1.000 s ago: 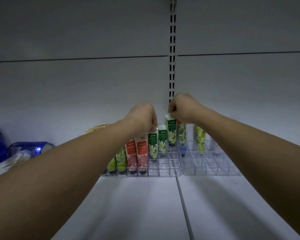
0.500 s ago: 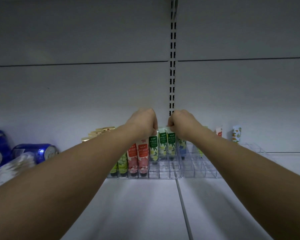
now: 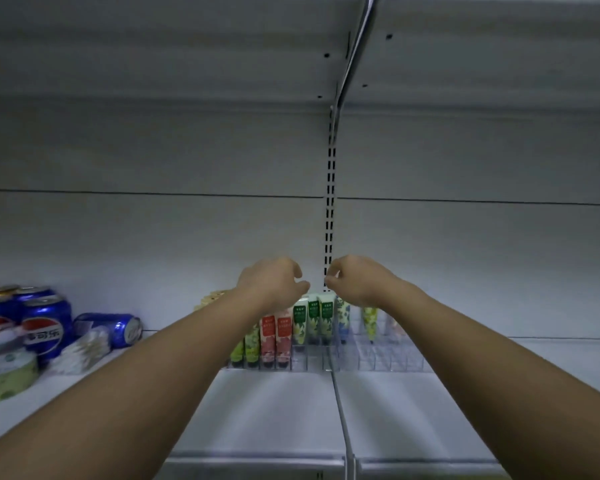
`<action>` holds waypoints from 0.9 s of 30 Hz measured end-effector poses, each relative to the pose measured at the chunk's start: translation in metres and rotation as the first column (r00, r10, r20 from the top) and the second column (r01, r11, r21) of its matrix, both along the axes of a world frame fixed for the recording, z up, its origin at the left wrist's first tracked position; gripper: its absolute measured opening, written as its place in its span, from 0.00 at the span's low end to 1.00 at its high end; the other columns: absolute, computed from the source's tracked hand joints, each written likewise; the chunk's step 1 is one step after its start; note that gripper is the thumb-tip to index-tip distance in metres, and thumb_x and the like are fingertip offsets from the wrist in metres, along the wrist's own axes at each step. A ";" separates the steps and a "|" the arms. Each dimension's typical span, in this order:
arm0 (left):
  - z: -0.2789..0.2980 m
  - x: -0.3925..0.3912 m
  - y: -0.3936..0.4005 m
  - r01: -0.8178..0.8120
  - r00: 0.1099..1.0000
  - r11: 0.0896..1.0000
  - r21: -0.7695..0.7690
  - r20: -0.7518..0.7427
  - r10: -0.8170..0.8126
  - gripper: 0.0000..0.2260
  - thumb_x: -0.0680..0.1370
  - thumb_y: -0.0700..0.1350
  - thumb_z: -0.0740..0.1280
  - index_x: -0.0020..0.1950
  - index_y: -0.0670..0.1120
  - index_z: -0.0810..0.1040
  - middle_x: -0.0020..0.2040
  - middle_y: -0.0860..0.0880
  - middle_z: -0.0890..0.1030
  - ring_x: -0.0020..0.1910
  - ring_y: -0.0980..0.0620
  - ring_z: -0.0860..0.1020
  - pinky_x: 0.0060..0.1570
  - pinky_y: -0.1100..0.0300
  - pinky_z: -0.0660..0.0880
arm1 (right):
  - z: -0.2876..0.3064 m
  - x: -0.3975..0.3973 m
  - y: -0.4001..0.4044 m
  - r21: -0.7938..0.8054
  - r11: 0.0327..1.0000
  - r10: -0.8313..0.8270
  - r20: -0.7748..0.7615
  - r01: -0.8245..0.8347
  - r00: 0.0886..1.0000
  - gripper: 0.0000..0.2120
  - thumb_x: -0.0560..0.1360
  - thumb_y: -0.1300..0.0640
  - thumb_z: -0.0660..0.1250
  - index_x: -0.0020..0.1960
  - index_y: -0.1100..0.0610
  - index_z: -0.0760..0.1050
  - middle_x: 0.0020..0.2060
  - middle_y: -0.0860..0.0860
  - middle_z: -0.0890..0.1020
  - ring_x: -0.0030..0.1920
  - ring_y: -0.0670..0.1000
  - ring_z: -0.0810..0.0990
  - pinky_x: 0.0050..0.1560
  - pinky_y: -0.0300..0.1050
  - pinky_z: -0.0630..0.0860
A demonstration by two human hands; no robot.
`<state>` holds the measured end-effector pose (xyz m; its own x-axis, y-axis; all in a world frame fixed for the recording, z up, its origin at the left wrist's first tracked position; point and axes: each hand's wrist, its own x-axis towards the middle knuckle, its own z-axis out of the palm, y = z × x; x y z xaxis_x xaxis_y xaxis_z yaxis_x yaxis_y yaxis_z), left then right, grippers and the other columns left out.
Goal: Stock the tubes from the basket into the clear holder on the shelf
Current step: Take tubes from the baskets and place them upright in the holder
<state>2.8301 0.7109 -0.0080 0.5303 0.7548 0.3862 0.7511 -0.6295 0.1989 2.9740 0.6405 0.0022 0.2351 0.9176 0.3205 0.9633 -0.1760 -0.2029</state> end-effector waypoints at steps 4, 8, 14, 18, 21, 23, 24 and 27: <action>-0.008 -0.043 -0.039 -0.001 0.995 0.998 -0.064 0.095 0.007 0.19 0.78 0.60 0.61 0.63 0.50 0.77 0.60 0.49 0.80 0.53 0.50 0.78 0.58 0.51 0.75 | -0.002 -0.035 -0.049 -0.027 0.999 0.044 -0.036 -0.045 0.998 0.18 0.81 0.50 0.58 0.62 0.59 0.76 0.60 0.58 0.80 0.57 0.57 0.78 0.60 0.51 0.74; -0.025 -0.092 -0.088 0.008 0.992 0.994 -0.110 0.125 0.005 0.17 0.79 0.58 0.62 0.61 0.49 0.79 0.61 0.47 0.80 0.58 0.46 0.77 0.59 0.56 0.73 | -0.016 -0.078 -0.101 -0.058 0.992 0.113 -0.059 -0.116 0.992 0.17 0.81 0.49 0.60 0.56 0.61 0.79 0.55 0.59 0.81 0.52 0.57 0.78 0.49 0.42 0.70; -0.099 -0.165 -0.139 0.034 0.958 0.956 -0.290 0.281 0.052 0.12 0.77 0.52 0.66 0.53 0.47 0.83 0.53 0.45 0.83 0.53 0.46 0.79 0.52 0.58 0.73 | -0.072 -0.139 -0.148 -0.258 0.930 0.208 -0.220 -0.262 0.953 0.12 0.80 0.48 0.61 0.53 0.56 0.78 0.44 0.51 0.82 0.42 0.51 0.83 0.34 0.43 0.77; -0.178 -0.199 -0.147 -0.016 0.947 0.892 -0.452 0.278 0.158 0.10 0.78 0.47 0.67 0.50 0.41 0.83 0.47 0.44 0.82 0.44 0.48 0.77 0.45 0.60 0.71 | -0.144 -0.173 -0.152 -0.357 0.875 0.211 -0.328 -0.327 0.921 0.10 0.79 0.50 0.62 0.46 0.55 0.78 0.42 0.51 0.83 0.37 0.50 0.83 0.32 0.41 0.76; -0.245 -0.211 -0.149 -0.060 0.941 0.800 -0.597 0.234 0.245 0.08 0.78 0.44 0.66 0.49 0.40 0.82 0.45 0.42 0.81 0.44 0.47 0.77 0.47 0.59 0.73 | -0.212 -0.190 -0.146 -0.446 0.825 0.153 -0.416 -0.348 0.896 0.12 0.79 0.52 0.63 0.47 0.60 0.79 0.42 0.56 0.83 0.36 0.54 0.81 0.33 0.44 0.77; -0.291 -0.214 -0.148 -0.099 0.937 0.742 -0.663 0.189 0.294 0.10 0.78 0.44 0.65 0.53 0.40 0.83 0.51 0.42 0.82 0.51 0.45 0.79 0.55 0.55 0.76 | -0.259 -0.194 -0.139 -0.507 0.789 0.091 -0.461 -0.346 0.883 0.12 0.79 0.52 0.62 0.49 0.61 0.78 0.42 0.57 0.82 0.37 0.55 0.81 0.37 0.47 0.77; -0.312 -0.214 -0.148 -0.119 0.939 0.714 -0.690 0.156 0.308 0.10 0.78 0.45 0.65 0.53 0.41 0.83 0.53 0.42 0.82 0.53 0.44 0.79 0.56 0.56 0.76 | -0.282 -0.196 -0.136 -0.539 0.768 0.051 -0.486 -0.345 0.872 0.11 0.80 0.53 0.62 0.50 0.60 0.77 0.44 0.57 0.82 0.39 0.55 0.81 0.38 0.47 0.78; -0.371 -0.208 -0.148 -0.186 0.942 0.643 -0.743 0.051 0.332 0.12 0.78 0.46 0.64 0.56 0.41 0.82 0.56 0.41 0.81 0.57 0.42 0.78 0.56 0.56 0.74 | -0.349 -0.198 -0.126 -0.603 0.721 -0.060 -0.545 -0.342 0.836 0.14 0.80 0.56 0.60 0.56 0.65 0.76 0.50 0.61 0.81 0.41 0.58 0.81 0.39 0.49 0.77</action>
<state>2.6222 0.5629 -0.3791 0.2508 0.9279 -0.2758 0.7690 -0.0180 0.6389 2.7758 0.5143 -0.3467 0.0206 0.8687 -0.4949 0.7785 -0.3245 -0.5372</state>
